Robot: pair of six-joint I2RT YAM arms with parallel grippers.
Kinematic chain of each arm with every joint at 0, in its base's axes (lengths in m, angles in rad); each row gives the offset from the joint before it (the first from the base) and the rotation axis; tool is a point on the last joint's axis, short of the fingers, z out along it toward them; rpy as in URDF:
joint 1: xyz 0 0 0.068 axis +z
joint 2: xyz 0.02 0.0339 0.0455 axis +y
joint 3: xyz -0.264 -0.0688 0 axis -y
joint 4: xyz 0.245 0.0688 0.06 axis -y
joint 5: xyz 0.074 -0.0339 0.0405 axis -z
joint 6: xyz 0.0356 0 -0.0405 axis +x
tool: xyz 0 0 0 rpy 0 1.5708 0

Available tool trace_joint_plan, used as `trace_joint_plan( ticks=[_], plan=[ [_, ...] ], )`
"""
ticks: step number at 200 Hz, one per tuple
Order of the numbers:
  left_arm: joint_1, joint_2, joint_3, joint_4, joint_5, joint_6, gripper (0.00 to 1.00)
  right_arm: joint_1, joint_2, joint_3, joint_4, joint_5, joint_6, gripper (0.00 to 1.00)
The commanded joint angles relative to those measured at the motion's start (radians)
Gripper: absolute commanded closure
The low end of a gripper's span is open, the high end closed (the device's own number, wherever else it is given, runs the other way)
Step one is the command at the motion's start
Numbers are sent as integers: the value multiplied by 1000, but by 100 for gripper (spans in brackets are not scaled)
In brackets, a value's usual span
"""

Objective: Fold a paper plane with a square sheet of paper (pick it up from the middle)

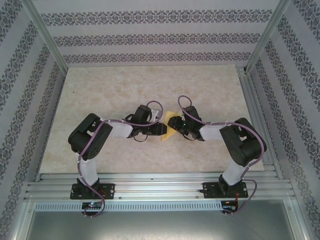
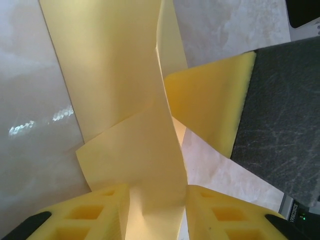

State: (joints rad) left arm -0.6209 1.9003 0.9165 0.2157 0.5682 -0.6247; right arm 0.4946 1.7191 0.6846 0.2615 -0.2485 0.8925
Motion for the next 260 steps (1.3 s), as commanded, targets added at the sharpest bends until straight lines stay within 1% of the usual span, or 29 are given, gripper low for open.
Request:
trace_joint_plan(
  ticks=[1, 32, 58, 109, 126, 185, 229, 260],
  plan=[
    [7, 10, 23, 24, 24, 39, 61, -4, 22, -47, -61, -16, 24, 58],
    [7, -11, -1, 73, 47, 42, 57, -7, 10, -51, -57, -15, 28, 60],
    [7, -10, 0, 47, 35, 58, 55, -7, 13, -46, -59, -18, 31, 59],
    [-3, 32, 55, -28, 18, 83, 65, -7, 17, -43, -48, -28, 39, 60],
    [-6, 47, 65, -47, 16, 91, 67, -8, 16, -45, -46, -32, 39, 60],
    [-6, 69, 77, -43, 42, 99, 75, -8, 1, -54, -38, -35, 38, 60],
    [-5, 83, 82, -19, 85, 108, 84, -17, -22, -81, -1, -47, 38, 60],
    [-5, 89, 81, -12, 87, 107, 85, -21, -29, -89, 4, -49, 36, 60]
  ],
)
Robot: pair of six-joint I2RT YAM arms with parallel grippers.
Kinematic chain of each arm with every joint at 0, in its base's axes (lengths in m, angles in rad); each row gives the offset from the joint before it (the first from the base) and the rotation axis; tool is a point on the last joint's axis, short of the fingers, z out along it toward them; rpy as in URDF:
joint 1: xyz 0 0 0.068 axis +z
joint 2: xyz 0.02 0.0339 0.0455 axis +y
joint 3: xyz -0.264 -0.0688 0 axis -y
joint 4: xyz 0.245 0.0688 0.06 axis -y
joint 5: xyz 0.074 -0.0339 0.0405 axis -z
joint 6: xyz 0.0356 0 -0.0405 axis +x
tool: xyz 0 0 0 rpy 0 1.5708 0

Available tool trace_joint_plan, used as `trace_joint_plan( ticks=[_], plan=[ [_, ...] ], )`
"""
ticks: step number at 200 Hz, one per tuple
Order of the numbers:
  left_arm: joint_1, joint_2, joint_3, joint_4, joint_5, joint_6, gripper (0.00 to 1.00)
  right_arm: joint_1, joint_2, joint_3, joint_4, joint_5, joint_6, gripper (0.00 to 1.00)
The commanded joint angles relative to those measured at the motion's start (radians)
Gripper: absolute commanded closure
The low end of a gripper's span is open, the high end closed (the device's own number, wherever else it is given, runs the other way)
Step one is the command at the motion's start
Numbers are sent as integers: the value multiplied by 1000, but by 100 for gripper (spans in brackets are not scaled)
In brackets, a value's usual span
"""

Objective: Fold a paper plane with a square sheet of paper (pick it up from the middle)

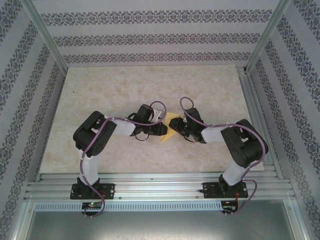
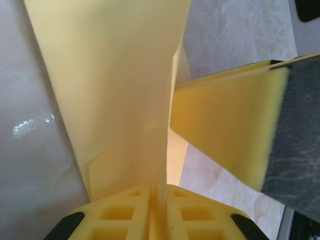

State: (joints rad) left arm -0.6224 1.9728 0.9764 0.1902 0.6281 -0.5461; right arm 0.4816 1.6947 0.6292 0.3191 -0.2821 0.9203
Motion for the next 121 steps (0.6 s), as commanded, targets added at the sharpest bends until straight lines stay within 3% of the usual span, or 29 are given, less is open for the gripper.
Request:
trace_joint_plan(
  ticks=[1, 62, 121],
  plan=[
    [-3, 17, 22, 14, 27, 29, 86, -8, -3, -34, -53, -15, 8, 60],
    [0, 20, 3, 42, 9, -23, 87, -9, 5, -10, -111, 11, -21, 60],
    [1, 16, -11, 80, 36, -53, 80, 0, 42, 32, -214, 57, -23, 61]
  ],
)
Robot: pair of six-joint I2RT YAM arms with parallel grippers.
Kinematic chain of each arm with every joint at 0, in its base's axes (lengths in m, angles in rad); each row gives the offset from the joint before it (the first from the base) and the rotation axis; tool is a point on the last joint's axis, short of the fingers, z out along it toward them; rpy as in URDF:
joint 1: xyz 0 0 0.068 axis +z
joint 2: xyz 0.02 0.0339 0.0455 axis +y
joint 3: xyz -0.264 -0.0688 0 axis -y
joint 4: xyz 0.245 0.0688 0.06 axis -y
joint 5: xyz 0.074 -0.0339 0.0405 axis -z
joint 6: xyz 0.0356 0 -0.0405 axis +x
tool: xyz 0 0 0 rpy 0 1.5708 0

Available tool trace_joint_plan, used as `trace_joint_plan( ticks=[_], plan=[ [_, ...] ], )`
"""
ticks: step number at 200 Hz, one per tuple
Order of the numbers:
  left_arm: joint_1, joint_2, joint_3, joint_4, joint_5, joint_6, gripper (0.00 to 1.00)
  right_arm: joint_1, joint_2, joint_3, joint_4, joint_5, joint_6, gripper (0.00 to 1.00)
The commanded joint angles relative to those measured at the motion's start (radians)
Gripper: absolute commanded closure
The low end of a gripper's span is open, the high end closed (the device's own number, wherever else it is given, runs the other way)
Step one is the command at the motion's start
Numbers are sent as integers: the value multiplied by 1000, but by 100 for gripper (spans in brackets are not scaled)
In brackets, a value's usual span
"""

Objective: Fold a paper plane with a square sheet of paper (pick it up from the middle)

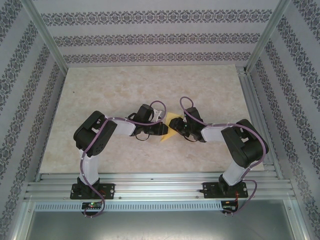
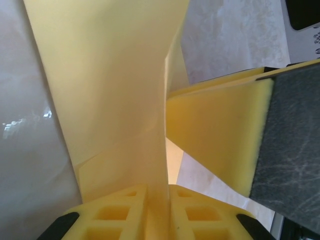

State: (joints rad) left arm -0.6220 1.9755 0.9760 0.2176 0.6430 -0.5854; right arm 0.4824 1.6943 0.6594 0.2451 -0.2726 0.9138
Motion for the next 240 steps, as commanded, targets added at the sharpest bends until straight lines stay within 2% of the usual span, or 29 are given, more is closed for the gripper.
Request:
trace_joint_plan(
  ticks=[1, 40, 83, 103, 187, 240],
  plan=[
    [1, 14, -11, 52, 21, -14, 80, -1, 42, 3, -141, 48, -16, 61],
    [1, 25, -1, 33, 10, -7, 77, 9, 60, 14, -154, 55, 5, 61],
    [0, 28, 0, 10, -6, -11, 86, 9, 75, 33, -213, 86, 28, 60],
    [2, 22, -6, 17, -6, -22, 86, 8, 92, 51, -259, 105, 32, 60],
    [5, -42, -39, 46, 3, -73, 75, 12, 146, 108, -407, 166, 56, 62],
    [9, -130, -93, 13, -51, -59, 71, 14, 152, 122, -450, 193, 68, 61]
  ],
)
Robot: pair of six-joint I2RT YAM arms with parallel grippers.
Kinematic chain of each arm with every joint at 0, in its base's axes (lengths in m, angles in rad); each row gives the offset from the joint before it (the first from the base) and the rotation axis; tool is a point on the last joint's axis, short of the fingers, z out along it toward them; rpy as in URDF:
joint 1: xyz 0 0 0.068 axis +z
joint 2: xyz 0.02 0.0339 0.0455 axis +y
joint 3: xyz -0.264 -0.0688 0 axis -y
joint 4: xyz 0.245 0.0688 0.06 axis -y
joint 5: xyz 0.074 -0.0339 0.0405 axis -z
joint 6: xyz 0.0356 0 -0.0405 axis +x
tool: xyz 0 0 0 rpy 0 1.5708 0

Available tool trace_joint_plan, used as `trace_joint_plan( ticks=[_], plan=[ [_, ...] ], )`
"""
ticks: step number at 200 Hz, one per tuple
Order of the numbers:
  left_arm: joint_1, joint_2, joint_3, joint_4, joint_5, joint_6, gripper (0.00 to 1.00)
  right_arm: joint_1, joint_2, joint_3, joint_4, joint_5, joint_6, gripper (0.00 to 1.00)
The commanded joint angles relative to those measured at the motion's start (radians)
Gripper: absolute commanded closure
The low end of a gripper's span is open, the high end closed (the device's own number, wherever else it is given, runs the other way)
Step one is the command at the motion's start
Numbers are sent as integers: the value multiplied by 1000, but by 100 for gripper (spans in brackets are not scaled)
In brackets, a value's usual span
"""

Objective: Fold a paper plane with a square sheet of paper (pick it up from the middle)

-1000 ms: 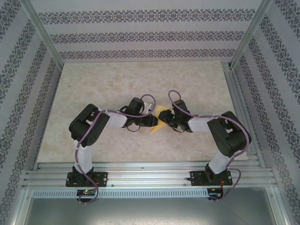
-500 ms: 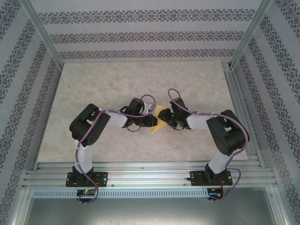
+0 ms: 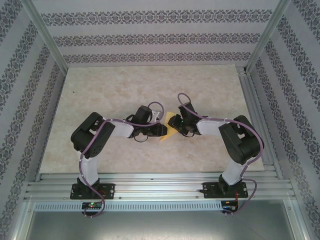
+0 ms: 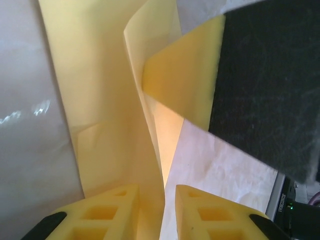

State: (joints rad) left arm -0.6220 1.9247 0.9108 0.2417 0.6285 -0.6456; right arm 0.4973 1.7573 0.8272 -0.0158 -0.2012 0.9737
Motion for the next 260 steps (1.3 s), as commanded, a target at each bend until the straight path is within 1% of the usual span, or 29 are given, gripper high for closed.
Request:
trace_joint_plan(
  ticks=[1, 35, 77, 97, 106, 148, 192, 222, 260],
  plan=[
    [10, -82, -29, -12, -38, 3, 71, 0, 90, -45, -190, 121, 8, 61],
    [10, -162, -59, -11, -93, 29, 67, 1, 94, -40, -197, 125, 15, 60],
    [-14, -159, -61, 65, -53, 24, 66, 4, 103, -39, -207, 132, 28, 59],
    [-31, -135, -40, 57, -43, 24, 69, 4, 103, -37, -208, 133, 32, 59],
    [-36, -121, -31, 46, -44, 24, 73, 4, 103, -37, -210, 131, 33, 59],
    [-36, -64, 5, 11, -60, 18, 82, 4, 107, -37, -211, 127, 40, 58],
    [-36, -39, 20, -20, -93, 11, 84, 3, 111, -39, -213, 125, 45, 57],
    [-37, -34, 29, -80, -146, 22, 86, 1, 108, -41, -216, 127, 45, 56],
    [-36, -22, 31, -104, -167, 22, 88, 0, 106, -40, -211, 121, 37, 55]
  ],
)
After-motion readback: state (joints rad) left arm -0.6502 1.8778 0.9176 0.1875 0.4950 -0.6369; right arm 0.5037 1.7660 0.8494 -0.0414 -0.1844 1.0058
